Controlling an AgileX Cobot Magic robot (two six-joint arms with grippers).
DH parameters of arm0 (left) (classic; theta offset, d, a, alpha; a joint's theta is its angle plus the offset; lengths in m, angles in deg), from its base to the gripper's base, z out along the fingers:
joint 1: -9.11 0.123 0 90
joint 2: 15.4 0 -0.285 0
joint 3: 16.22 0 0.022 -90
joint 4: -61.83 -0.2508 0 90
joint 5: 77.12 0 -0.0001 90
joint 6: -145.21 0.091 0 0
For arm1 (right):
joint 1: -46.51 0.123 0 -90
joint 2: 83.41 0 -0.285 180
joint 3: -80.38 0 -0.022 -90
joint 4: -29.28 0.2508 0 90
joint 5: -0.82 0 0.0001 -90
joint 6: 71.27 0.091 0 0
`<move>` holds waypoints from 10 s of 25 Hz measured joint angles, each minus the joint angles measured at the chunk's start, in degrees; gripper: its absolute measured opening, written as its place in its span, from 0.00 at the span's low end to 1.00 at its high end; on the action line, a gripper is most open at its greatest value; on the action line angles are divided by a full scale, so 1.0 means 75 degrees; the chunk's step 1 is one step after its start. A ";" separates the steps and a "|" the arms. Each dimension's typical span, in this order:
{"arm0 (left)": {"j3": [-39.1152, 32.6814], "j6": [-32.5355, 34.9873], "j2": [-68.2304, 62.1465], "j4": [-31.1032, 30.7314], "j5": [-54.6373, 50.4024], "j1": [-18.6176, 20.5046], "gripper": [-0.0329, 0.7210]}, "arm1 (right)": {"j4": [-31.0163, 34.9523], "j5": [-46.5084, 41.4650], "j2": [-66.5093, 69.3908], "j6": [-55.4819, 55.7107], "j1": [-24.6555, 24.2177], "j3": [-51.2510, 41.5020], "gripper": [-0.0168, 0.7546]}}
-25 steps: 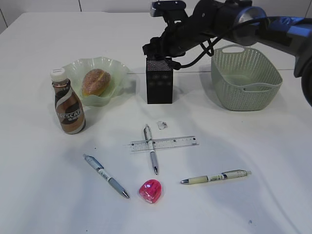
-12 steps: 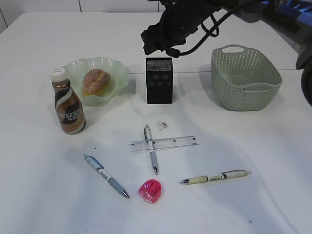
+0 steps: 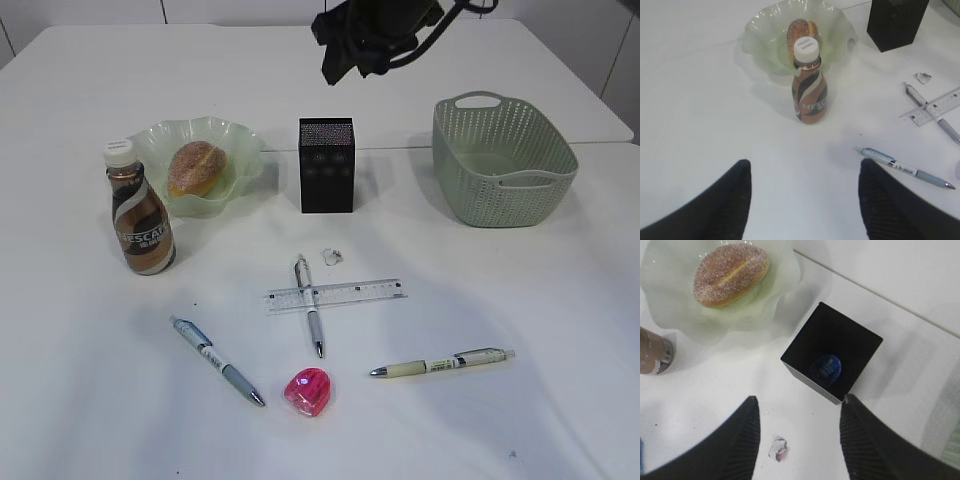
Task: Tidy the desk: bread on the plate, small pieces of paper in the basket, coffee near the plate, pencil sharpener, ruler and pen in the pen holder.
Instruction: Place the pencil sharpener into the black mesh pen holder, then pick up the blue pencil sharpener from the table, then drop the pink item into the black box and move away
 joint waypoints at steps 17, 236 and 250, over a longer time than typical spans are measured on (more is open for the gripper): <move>0.0000 0.0000 0.0000 0.0354 -0.0781 0.0000 0.67 | -0.0130 -0.0035 -0.3951 0.1522 0.0069 -0.4371 0.55; 0.0000 0.0000 0.0000 -0.0125 -0.4017 -0.0293 0.67 | -0.0218 0.0327 -0.1551 0.7534 0.2932 -0.6349 0.46; 0.0000 -0.0126 0.0000 0.0251 -0.4102 -0.0293 0.67 | -0.1837 0.0199 -0.1539 0.4998 0.2932 -0.4058 0.46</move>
